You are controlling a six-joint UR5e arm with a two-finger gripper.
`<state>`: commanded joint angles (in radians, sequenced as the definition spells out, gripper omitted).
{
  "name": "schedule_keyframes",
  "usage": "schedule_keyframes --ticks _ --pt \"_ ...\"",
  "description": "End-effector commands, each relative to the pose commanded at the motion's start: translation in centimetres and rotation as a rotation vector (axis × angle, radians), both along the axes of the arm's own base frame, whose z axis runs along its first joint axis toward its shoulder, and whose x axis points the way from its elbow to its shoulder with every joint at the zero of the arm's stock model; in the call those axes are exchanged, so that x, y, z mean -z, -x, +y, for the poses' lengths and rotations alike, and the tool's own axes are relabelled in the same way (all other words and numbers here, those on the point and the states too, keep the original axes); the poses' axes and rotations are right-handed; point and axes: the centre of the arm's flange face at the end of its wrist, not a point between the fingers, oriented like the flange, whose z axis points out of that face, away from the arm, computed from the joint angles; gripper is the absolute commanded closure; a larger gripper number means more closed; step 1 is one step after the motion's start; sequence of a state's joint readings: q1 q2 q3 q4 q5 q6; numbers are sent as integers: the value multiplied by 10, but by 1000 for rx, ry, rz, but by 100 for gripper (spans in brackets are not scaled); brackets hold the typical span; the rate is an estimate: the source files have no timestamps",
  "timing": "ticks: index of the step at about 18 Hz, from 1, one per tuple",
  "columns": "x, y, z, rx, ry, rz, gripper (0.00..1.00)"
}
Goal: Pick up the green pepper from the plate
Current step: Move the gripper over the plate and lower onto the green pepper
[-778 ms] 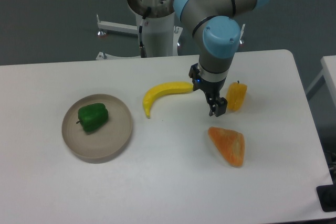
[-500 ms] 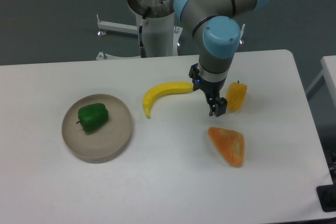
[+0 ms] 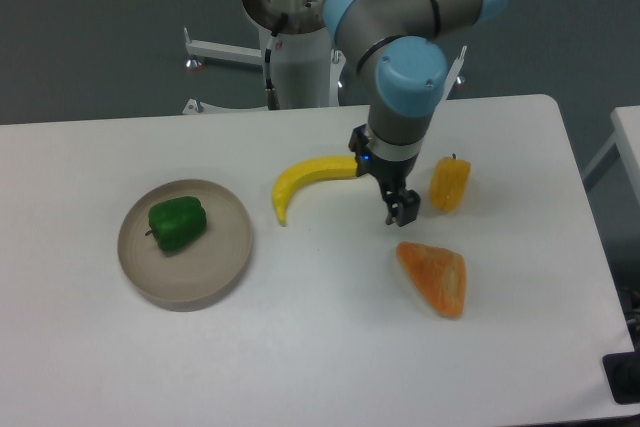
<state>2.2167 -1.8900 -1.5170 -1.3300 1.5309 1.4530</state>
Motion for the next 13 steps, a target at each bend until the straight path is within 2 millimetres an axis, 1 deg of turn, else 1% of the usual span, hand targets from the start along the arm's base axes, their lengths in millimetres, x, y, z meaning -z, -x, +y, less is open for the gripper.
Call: schedule_keyframes --ticks 2,3,8,10,13 --pt "-2 -23 8 -28 0 0 0" --pt "-2 -48 17 -43 5 2 0" --pt "10 -115 39 -138 34 -3 0" --pt "19 -139 46 -161 50 -7 0" --pt "32 -169 56 -167 64 -10 0"
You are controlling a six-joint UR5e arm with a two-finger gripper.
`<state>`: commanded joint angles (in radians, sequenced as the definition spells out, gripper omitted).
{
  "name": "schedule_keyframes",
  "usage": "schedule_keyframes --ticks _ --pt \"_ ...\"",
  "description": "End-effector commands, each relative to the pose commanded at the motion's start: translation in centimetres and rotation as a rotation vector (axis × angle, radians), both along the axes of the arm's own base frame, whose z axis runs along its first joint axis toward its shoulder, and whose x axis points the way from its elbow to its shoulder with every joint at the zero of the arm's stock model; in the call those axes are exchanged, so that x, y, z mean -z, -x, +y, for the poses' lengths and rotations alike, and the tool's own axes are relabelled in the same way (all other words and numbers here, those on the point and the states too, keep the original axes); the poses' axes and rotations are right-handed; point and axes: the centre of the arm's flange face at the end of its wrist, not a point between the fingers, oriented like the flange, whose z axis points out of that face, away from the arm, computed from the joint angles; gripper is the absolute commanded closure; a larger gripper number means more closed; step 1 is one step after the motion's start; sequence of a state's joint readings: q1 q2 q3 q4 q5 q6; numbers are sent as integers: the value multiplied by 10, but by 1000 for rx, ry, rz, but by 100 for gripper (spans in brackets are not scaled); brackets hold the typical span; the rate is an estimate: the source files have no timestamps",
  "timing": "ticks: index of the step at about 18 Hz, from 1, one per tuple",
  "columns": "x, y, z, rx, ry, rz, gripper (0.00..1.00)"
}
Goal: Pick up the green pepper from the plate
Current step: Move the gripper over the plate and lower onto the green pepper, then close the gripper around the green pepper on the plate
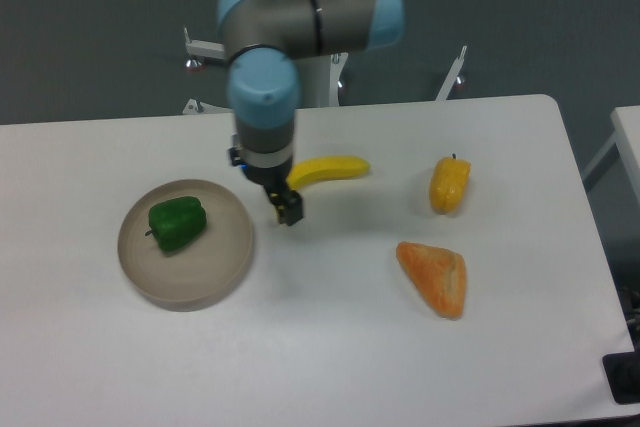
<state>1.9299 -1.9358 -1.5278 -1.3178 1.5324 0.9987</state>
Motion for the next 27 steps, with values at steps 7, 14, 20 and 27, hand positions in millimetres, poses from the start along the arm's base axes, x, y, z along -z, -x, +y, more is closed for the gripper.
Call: schedule_keyframes --ticks 7,14,20,27 --pt "35 -56 24 49 -29 9 0" --pt "42 -87 18 66 -12 7 0" --pt "56 -97 14 66 9 2 0" --pt "85 -103 12 42 -47 17 0"
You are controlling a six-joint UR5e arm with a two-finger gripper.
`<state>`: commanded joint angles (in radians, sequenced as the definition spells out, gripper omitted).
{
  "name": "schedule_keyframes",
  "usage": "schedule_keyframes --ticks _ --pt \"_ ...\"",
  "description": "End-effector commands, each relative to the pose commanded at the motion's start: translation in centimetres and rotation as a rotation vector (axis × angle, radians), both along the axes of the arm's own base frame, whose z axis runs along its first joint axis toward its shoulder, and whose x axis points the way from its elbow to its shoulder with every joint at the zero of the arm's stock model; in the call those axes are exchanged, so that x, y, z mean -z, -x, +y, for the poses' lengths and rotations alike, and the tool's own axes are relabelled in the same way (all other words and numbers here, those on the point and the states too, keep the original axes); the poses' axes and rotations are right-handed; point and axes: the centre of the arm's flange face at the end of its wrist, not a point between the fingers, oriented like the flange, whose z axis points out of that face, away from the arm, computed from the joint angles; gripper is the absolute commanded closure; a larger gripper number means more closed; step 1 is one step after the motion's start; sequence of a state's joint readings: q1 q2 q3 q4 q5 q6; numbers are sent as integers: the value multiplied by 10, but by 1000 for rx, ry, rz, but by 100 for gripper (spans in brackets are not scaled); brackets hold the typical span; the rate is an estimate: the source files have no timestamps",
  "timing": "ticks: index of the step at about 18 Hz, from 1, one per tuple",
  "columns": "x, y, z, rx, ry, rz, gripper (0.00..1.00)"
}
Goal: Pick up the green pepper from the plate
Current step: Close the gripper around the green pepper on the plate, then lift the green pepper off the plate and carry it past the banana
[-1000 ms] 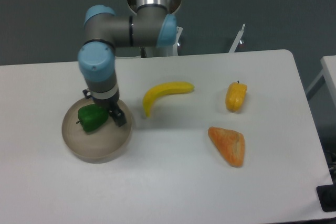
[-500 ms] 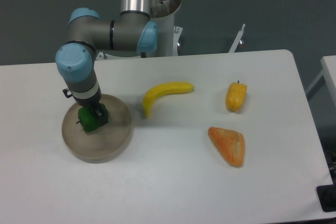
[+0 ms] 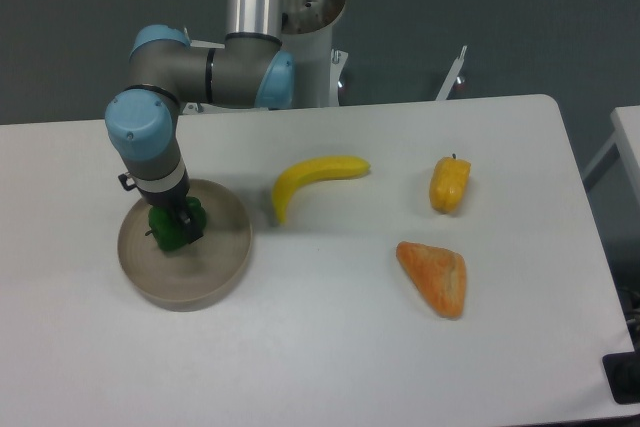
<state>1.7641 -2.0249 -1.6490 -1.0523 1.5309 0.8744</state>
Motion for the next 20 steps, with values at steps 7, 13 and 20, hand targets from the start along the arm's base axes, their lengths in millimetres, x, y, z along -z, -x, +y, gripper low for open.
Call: schedule_keyframes --ticks 7,13,20 --pt "-24 2 2 -5 -41 6 96" --pt "-80 57 -12 -84 -116 29 94" --pt "-136 170 -27 -244 -215 -27 94"
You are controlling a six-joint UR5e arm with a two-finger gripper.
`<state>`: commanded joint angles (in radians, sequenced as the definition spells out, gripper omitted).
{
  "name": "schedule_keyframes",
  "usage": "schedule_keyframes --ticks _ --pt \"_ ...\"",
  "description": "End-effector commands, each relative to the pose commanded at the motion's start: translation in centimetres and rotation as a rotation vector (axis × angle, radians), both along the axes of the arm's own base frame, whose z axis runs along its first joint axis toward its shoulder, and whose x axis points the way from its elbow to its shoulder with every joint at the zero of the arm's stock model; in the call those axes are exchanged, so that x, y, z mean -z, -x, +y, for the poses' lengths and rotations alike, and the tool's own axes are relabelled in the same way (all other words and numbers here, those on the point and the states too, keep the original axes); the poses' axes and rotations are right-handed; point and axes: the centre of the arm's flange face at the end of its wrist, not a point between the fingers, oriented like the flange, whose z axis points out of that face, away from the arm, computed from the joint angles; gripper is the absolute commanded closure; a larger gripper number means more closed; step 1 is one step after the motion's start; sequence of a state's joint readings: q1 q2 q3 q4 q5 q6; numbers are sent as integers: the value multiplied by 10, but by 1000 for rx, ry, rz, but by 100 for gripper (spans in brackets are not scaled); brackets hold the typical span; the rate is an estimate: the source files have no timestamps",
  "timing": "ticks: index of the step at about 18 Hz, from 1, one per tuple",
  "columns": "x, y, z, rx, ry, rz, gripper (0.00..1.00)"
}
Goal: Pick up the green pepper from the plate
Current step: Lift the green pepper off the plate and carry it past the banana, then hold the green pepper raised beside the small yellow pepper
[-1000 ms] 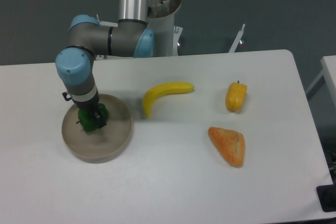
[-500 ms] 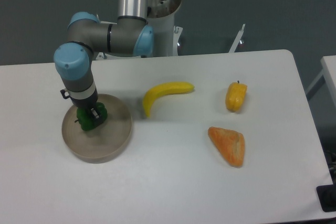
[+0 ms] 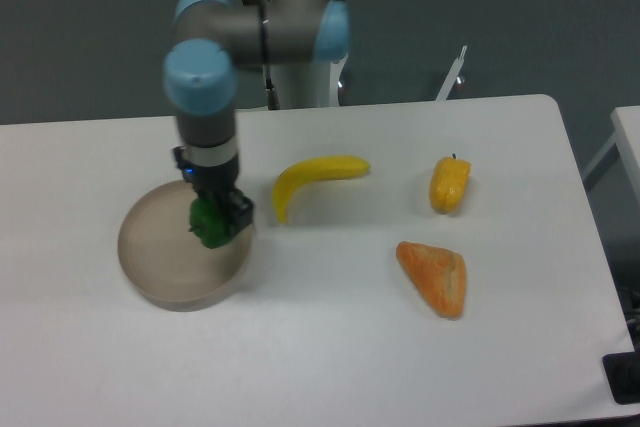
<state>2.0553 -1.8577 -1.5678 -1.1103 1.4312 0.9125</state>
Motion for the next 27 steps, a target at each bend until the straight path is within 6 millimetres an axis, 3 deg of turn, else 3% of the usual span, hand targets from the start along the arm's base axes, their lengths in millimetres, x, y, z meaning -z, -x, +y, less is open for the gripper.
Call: schedule_keyframes --ticks 5,8,11,18,27 --pt "2 56 -27 94 63 -7 94" --pt "3 107 -58 187 106 -1 94" --pt "-3 134 -75 278 180 99 92" --pt "-19 157 -59 388 255 117 88" --pt "-12 157 -61 420 256 112 88"
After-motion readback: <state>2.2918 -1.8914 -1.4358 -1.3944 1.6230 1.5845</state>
